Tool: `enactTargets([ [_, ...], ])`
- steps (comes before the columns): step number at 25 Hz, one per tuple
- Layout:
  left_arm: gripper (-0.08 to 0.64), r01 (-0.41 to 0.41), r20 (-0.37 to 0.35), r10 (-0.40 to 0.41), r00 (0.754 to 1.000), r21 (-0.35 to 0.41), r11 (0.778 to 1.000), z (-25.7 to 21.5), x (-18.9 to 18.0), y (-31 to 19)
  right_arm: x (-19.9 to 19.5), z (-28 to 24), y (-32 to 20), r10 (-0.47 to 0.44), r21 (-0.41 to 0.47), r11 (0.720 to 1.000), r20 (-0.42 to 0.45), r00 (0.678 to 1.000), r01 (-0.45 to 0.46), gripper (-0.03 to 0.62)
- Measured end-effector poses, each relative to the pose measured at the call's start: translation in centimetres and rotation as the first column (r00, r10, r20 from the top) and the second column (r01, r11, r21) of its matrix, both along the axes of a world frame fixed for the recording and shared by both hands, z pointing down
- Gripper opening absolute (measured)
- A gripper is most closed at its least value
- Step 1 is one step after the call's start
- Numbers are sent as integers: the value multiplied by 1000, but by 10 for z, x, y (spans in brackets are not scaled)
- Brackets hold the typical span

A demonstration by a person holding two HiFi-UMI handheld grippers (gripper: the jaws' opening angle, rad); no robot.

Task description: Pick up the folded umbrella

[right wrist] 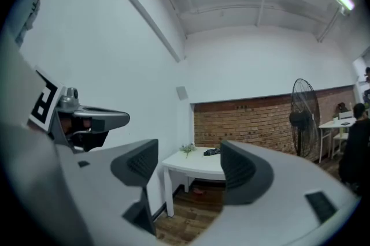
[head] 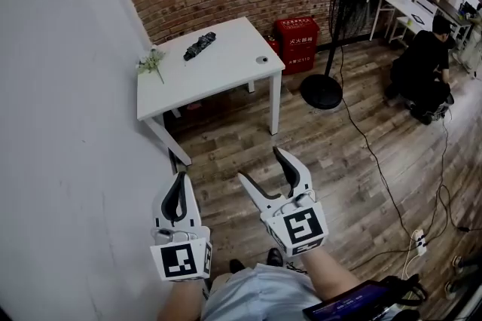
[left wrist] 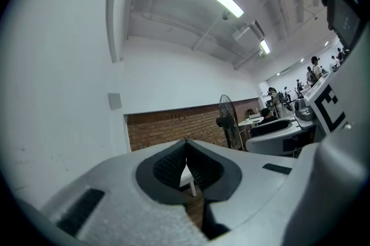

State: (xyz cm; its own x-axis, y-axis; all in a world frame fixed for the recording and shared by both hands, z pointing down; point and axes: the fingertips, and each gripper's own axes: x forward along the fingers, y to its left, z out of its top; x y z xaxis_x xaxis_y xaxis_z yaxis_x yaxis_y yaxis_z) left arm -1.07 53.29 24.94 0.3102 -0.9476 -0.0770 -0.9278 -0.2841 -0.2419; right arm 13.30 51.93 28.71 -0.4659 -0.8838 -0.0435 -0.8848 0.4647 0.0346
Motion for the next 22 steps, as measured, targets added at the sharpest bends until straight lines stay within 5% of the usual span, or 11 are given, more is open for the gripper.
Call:
enactTargets([
  [7,6,29,12,-29,1000,-16,999,7,18,-6,24,4,-17,1,-9,1000,16,1000,-1,337],
  [22,6,72,-31,-74,997,-64,995,34,-32,-95,-14,27,-106,-13,-56,998,-19,1000,12,336],
])
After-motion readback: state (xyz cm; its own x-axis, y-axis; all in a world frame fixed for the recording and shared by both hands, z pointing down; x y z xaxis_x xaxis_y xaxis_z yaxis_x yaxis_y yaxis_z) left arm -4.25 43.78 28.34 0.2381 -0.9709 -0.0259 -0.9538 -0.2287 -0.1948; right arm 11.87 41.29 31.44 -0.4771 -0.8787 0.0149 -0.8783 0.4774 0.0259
